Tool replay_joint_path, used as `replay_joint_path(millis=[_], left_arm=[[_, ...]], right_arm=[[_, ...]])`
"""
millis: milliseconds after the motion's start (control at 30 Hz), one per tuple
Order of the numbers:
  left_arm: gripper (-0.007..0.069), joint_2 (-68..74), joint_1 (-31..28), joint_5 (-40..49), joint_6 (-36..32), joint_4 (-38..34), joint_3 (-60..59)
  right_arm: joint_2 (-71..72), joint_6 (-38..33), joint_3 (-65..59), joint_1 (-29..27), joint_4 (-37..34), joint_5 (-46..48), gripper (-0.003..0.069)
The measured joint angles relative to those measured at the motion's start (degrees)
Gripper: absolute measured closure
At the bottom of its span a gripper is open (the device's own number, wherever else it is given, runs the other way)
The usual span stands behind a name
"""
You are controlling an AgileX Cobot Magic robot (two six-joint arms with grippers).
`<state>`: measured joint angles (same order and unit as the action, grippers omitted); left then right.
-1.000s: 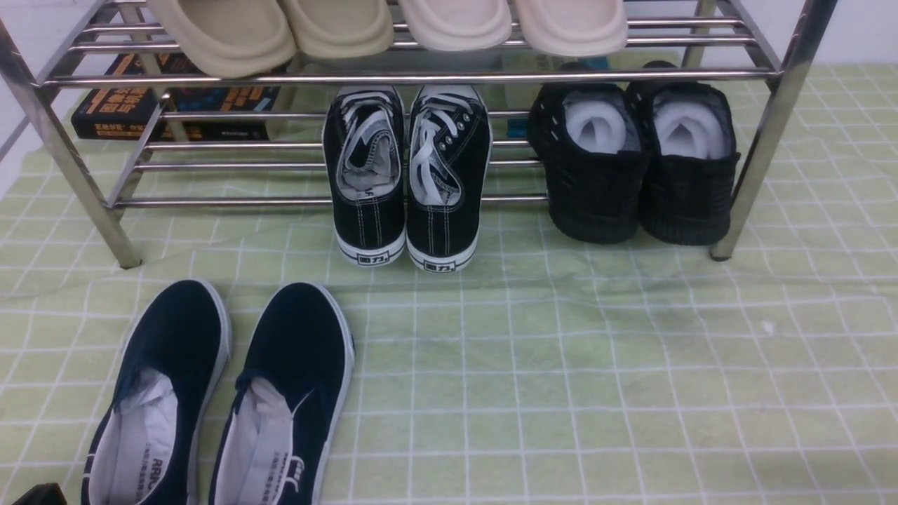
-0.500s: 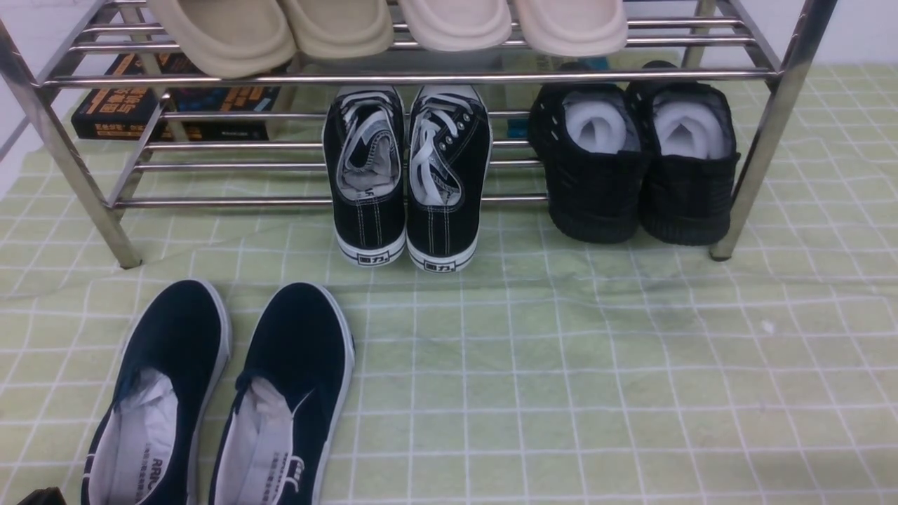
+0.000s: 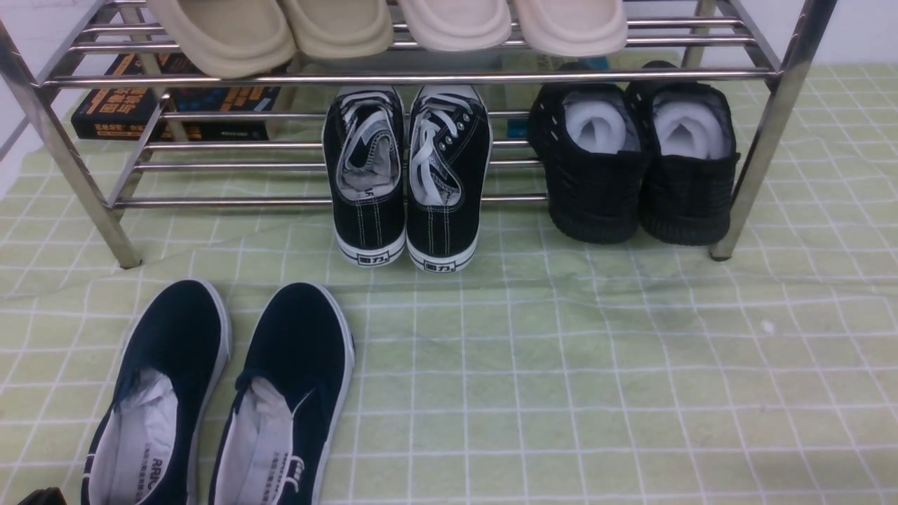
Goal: Take the shoes off the shelf with your hand from the green coffee tablecloth.
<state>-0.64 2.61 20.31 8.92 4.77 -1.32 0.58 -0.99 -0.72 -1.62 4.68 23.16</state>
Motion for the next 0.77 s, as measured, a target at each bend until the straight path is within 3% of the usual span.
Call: replay_joint_path(millis=[767], left_arm=[[0.0557,0.0,0.0,0.1,0.0,0.0,0.0]], right_arm=[[0.0,0.0,0.0,0.0,0.0,0.0,0.0421]])
